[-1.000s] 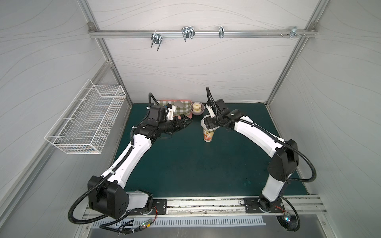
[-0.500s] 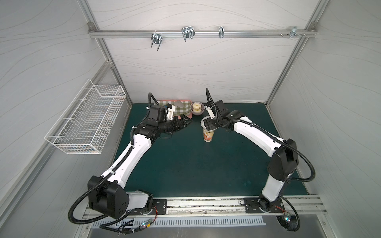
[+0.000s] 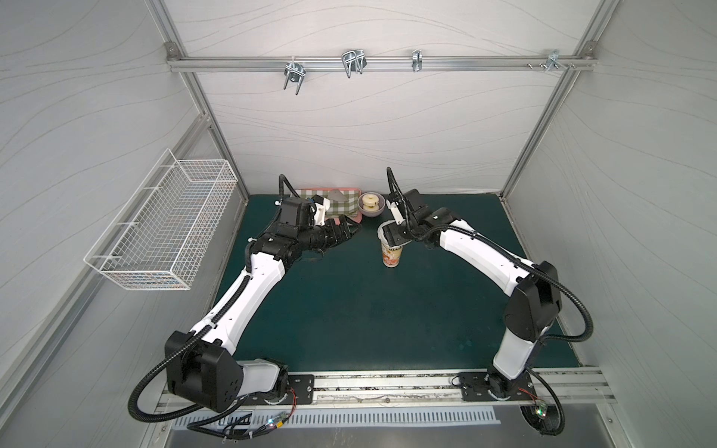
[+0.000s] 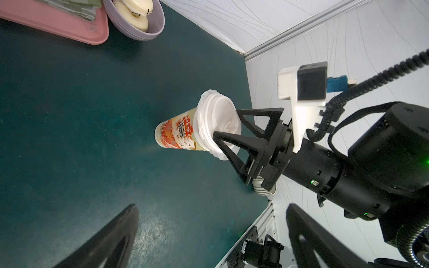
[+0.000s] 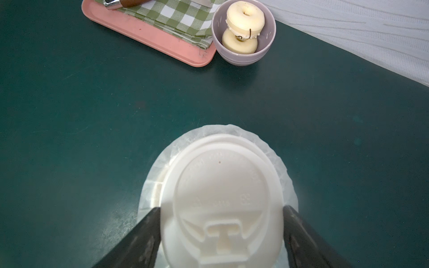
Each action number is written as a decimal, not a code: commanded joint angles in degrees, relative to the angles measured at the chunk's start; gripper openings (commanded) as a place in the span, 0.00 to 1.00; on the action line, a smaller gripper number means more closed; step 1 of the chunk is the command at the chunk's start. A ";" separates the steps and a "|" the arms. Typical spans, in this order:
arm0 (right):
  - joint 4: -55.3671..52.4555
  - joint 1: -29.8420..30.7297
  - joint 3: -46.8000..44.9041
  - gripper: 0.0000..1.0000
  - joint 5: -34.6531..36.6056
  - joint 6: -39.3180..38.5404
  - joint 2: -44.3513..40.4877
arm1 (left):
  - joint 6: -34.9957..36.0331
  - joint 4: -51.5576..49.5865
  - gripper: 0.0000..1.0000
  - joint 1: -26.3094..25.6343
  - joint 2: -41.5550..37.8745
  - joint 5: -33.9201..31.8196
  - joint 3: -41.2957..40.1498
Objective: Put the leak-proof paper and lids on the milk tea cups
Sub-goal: Adjust the cup lid on the cup.
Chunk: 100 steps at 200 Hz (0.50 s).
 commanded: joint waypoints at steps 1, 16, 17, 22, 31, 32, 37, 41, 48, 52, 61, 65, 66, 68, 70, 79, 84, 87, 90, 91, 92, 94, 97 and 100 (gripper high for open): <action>-2.02 0.46 1.36 0.80 0.22 0.00 -0.33 | 0.92 0.25 1.00 0.28 -0.03 0.91 1.77; -2.12 0.54 1.52 0.81 0.29 -0.08 -0.37 | 0.83 0.43 1.00 0.28 0.01 1.01 1.50; -2.12 0.55 1.53 0.81 0.30 -0.07 -0.30 | 0.83 0.43 1.00 0.28 0.01 1.00 1.45; -2.10 0.55 1.54 0.80 0.32 -0.07 -0.30 | 0.83 0.48 1.00 0.28 0.10 0.99 1.36; -2.07 0.62 1.54 0.81 0.45 -0.27 -0.31 | 0.74 0.52 1.00 0.28 0.34 1.08 1.20; -2.09 0.63 1.54 0.80 0.47 -0.17 -0.32 | 0.74 0.52 1.00 0.28 0.35 1.08 1.17; -2.16 0.64 1.54 0.80 0.55 -0.21 -0.29 | 0.59 0.56 1.00 0.28 0.45 1.08 1.08; -2.19 0.65 1.54 0.81 0.62 -0.16 -0.26 | 0.52 0.51 1.00 0.28 0.66 1.08 1.07; -2.04 0.64 1.54 0.81 0.66 -0.15 -0.28 | 0.39 0.44 1.00 0.28 1.01 1.07 1.08; -2.07 0.64 1.54 0.81 0.67 -0.19 -0.36 | 0.31 0.43 1.00 0.28 1.26 1.27 1.06; -2.12 0.64 1.63 0.81 0.74 -0.21 -0.37 | 0.14 0.43 1.00 0.28 1.80 1.52 1.08; -2.11 0.64 1.63 0.81 0.80 -0.26 -0.37 | 0.08 0.27 1.00 0.28 2.08 1.39 1.06; -2.11 0.64 1.58 0.81 0.73 -0.25 -0.39 | 0.06 0.26 1.00 0.28 2.15 1.37 1.10; -2.12 0.64 1.62 0.81 0.82 -0.24 -0.45 | 0.05 0.26 1.00 0.28 2.26 1.31 1.13; -2.12 0.68 1.69 0.81 0.84 -0.33 -0.49 | 0.04 0.26 1.00 0.28 2.36 1.27 1.14; -2.20 0.64 1.71 0.81 0.89 -0.34 -0.50 | 0.12 0.33 1.00 0.28 2.76 1.26 1.06; -2.14 0.64 1.72 0.81 0.90 -0.34 -0.63 | 0.21 0.47 1.00 0.28 2.97 1.26 1.06; -2.20 0.64 1.72 0.81 0.93 -0.36 -0.58 | 0.17 0.62 1.00 0.28 3.08 1.32 1.00; -2.17 0.64 1.72 0.81 0.97 -0.38 -0.63 | 0.21 0.80 1.00 0.28 3.21 1.41 0.91; -2.10 0.64 1.76 0.81 1.00 -0.35 -0.61 | 0.17 0.83 1.00 0.28 3.24 1.42 0.94; -2.15 0.64 1.74 0.81 1.05 -0.34 -0.60 | 0.15 0.90 1.00 0.28 3.30 1.47 0.91; -2.17 0.64 1.72 0.81 1.09 -0.38 -0.64 | 0.09 0.99 1.00 0.28 3.41 1.57 0.91; -2.11 0.64 1.76 0.81 1.09 -0.34 -0.58 | 0.00 1.16 1.00 0.28 3.63 1.72 0.93; -2.11 0.65 1.72 0.81 1.11 -0.45 -0.68 | -0.04 1.28 1.00 0.28 3.81 1.90 0.93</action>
